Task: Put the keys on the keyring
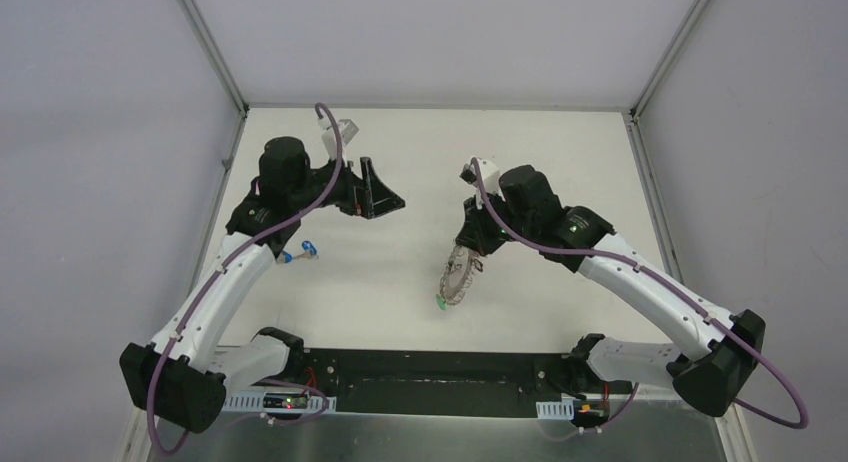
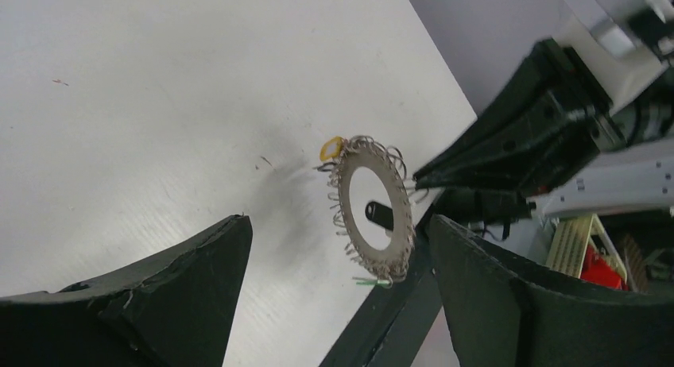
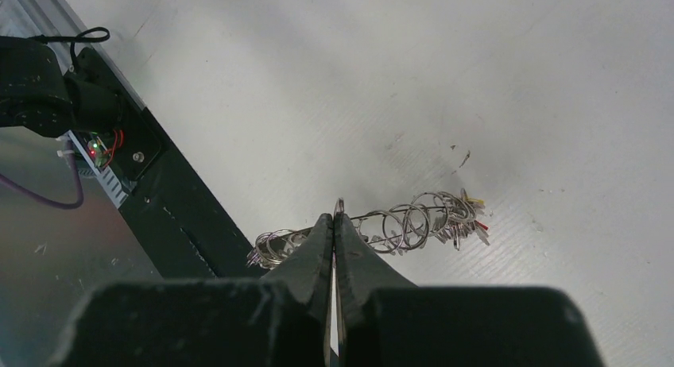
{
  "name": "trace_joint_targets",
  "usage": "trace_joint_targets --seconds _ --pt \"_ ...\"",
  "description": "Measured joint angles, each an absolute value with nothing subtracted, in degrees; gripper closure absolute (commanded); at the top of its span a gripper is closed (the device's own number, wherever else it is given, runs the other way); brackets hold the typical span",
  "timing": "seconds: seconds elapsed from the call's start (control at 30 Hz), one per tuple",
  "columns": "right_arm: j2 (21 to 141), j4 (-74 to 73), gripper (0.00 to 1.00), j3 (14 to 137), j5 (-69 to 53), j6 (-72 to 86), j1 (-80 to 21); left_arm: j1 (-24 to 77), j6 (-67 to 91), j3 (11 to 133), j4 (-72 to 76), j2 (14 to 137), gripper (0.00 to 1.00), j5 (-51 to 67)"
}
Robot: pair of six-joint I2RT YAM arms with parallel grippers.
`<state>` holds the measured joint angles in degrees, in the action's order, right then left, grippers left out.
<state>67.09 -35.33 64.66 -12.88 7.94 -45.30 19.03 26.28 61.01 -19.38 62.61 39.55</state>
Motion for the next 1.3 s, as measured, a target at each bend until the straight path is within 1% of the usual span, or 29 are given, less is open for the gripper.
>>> trace_joint_targets --seconds 0.13,0.33,0.57,0.8,0.97,1.1,1.3 --pt "66.48 -34.20 1.00 62.11 -14.68 6.17 -45.30 19.03 23.70 53.25 -13.08 57.60 0.18 45.60" --pt "63.37 -31.00 1.00 57.30 -19.27 0.36 -45.30 19.09 21.43 40.93 2.63 52.93 0.15 55.51" --pt "58.85 -27.11 1.00 54.57 -19.44 -5.58 -45.30 21.37 20.27 38.33 15.00 48.95 0.17 58.17" --pt "63.83 -27.22 1.00 57.23 -16.10 -13.17 -45.69 23.88 20.01 37.30 18.09 48.31 0.19 56.82" --pt "67.09 -27.29 1.00 56.47 -15.86 -15.16 -49.60 24.47 19.77 35.40 18.02 46.92 0.20 55.05" --pt "67.11 -26.26 1.00 52.90 -19.07 -15.09 -53.15 24.82 19.49 33.65 17.87 44.66 0.21 54.00" --pt "68.34 -24.12 1.00 49.32 -24.45 -11.25 -53.56 24.84 18.52 31.90 16.75 42.72 0.23 53.93"
